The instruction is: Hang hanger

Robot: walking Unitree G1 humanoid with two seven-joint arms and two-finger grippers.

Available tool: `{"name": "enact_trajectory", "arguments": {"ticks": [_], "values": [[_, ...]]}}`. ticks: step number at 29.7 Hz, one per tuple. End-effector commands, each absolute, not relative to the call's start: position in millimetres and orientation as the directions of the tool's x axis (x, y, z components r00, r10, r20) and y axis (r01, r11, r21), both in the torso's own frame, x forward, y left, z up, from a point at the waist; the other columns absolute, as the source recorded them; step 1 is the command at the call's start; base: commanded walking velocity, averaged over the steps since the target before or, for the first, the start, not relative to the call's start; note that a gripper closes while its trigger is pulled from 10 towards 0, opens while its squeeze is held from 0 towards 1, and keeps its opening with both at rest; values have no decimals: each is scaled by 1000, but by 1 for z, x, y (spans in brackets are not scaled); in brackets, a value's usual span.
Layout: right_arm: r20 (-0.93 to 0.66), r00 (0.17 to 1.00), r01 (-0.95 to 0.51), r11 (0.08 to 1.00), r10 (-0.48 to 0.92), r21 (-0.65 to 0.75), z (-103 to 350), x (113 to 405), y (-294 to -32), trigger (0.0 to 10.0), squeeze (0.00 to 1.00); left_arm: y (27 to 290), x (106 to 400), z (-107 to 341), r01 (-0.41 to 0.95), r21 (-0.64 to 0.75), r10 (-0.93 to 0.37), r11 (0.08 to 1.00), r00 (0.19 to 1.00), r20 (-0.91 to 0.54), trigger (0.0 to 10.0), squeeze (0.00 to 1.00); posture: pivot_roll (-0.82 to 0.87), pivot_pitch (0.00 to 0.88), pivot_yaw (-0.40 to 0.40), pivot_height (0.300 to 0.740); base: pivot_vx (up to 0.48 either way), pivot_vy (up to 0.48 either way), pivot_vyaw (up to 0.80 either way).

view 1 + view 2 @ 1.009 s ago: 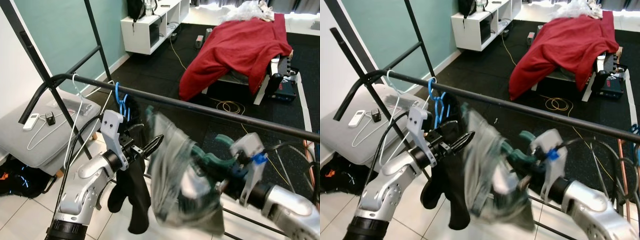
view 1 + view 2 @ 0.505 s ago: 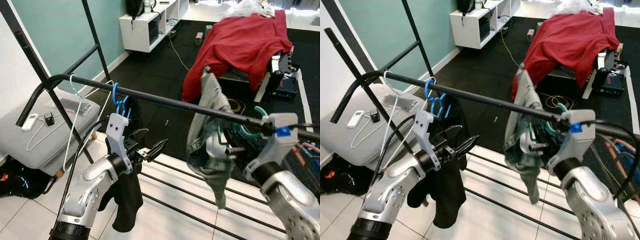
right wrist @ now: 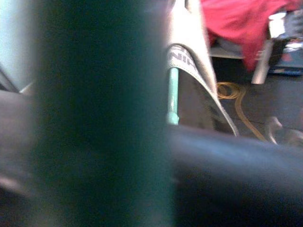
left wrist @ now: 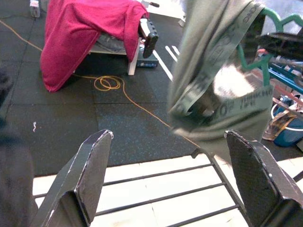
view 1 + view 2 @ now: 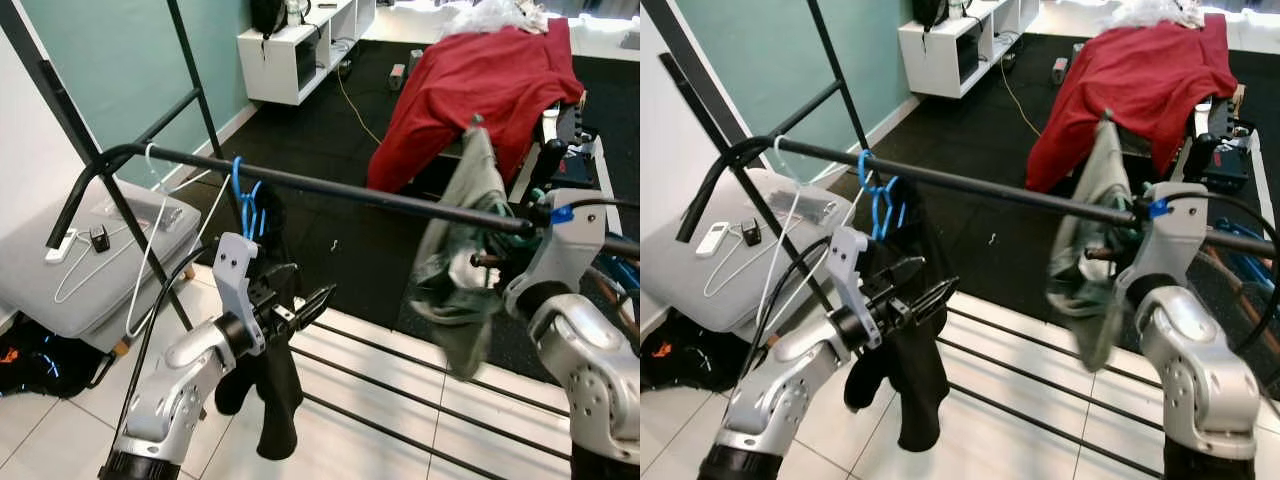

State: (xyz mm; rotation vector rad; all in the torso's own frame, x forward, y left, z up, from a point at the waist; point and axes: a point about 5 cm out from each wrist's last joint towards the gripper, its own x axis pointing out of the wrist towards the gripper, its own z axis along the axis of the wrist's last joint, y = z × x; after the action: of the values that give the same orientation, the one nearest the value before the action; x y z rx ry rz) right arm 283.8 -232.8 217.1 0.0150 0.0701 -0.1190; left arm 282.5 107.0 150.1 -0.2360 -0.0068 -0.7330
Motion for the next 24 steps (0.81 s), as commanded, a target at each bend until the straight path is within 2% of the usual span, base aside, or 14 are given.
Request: {"name": "enact_trajectory", "arguments": {"ticks": [1, 6, 7, 10, 11, 17, 19, 22, 24], "values": [[-109, 978, 180, 984, -181, -19, 214, 286, -240, 10000, 0, 110, 280, 150, 658, -197, -658, 727, 749, 73, 10000, 0, -163, 120, 75, 740, 0, 0, 0], [-193, 963, 180, 982, -187, -49, 202, 285, -235, 10000, 0, 110, 279, 150, 657, -198, -658, 728, 750, 71, 10000, 0, -160, 124, 72, 740, 0, 0, 0], [-242, 957, 152, 987, -158, -46, 193, 282, -230, 10000, 502, 110, 278, 150, 658, -199, -660, 726, 748, 69, 10000, 0, -160, 124, 72, 740, 0, 0, 0], [-256, 953, 153, 987, -160, -46, 191, 282, -229, 10000, 502, 110, 278, 150, 659, -199, -660, 726, 748, 68, 10000, 0, -163, 126, 72, 740, 0, 0, 0], [-265, 953, 138, 989, -145, -43, 188, 280, -225, 10000, 1000, 110, 278, 150, 660, -200, -661, 725, 747, 67, 10000, 0, -163, 126, 72, 740, 0, 0, 0], [-277, 953, 116, 992, -123, -41, 178, 268, -212, 10000, 1000, 109, 278, 150, 662, -203, -665, 721, 744, 67, 10000, 0, -180, 128, 68, 740, 0, 0, 0], [-257, 960, 97, 993, -110, -62, 175, 256, -202, 10000, 1000, 108, 277, 149, 668, -206, -670, 715, 739, 68, 10000, 0, -191, 127, 67, 740, 0, 0, 0], [-213, 975, 39, 993, -63, -113, 176, 244, -189, 10000, 1000, 106, 277, 149, 676, -212, -679, 705, 731, 71, 10000, 0, -200, 125, 67, 740, 0, 0, 0], [-140, 990, -5, 975, -27, -222, 182, 232, -182, 10000, 1000, 103, 277, 149, 689, -217, -692, 692, 718, 76, 10000, 0, -207, 124, 69, 740, 0, 0, 0]]}}
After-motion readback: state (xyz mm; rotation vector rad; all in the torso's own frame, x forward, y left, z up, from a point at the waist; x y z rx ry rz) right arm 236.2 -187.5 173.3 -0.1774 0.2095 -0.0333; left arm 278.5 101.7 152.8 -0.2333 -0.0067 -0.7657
